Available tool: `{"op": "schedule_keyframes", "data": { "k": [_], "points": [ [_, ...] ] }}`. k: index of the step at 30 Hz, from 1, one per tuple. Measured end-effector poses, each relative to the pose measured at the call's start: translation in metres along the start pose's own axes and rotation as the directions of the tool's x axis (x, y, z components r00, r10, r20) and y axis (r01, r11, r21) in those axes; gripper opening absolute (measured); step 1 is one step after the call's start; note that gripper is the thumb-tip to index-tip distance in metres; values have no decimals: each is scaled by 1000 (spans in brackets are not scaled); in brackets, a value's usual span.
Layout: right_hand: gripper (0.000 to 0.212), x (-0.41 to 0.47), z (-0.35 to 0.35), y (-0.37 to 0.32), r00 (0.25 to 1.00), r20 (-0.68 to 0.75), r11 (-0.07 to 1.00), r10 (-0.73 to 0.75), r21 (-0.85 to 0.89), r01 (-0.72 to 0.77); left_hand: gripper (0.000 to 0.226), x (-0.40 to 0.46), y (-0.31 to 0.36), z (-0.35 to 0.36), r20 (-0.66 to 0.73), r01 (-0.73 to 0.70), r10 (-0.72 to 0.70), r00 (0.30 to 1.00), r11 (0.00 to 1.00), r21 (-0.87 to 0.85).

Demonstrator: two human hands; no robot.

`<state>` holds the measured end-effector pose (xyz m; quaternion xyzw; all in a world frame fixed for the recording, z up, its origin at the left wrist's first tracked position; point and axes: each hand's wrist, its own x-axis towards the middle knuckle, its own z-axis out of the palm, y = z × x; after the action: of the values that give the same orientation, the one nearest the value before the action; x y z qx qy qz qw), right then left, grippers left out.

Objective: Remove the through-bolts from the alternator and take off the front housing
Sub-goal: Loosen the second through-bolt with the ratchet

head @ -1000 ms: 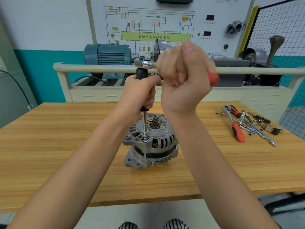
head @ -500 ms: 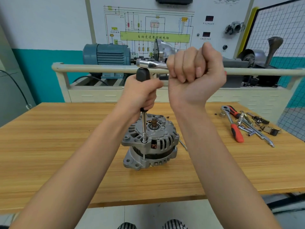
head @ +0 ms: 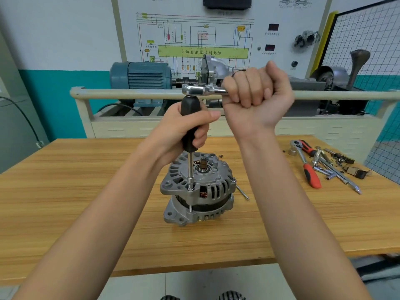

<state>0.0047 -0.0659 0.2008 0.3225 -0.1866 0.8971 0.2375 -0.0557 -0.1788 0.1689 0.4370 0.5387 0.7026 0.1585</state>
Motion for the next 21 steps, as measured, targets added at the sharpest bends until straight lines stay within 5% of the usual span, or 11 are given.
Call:
{"op": "schedule_keyframes", "data": {
  "k": [5,10,12,15,17,21],
  "points": [
    [46,8,-8,1,986,-156,991,55,133,-34,48,4,-1,7,-33,87,-87,996,996,6],
    [51,-10,7,10,988,82,981,-130,-136,140,47,2,-5,11,-233,38,-33,972,999,16],
    [50,-20,13,19,946,233,913,-226,-287,289,45,3,-7,15,-331,20,0,943,998,55],
    [40,-33,18,32,836,404,665,-371,-513,543,40,3,-10,20,-415,12,41,909,992,123],
    [35,-35,20,36,808,451,583,-379,-562,587,37,2,-9,18,-387,18,35,921,991,132],
    [49,-18,17,20,916,333,861,-222,-374,345,32,1,3,0,-84,97,-97,992,995,-6]
  ]
}}
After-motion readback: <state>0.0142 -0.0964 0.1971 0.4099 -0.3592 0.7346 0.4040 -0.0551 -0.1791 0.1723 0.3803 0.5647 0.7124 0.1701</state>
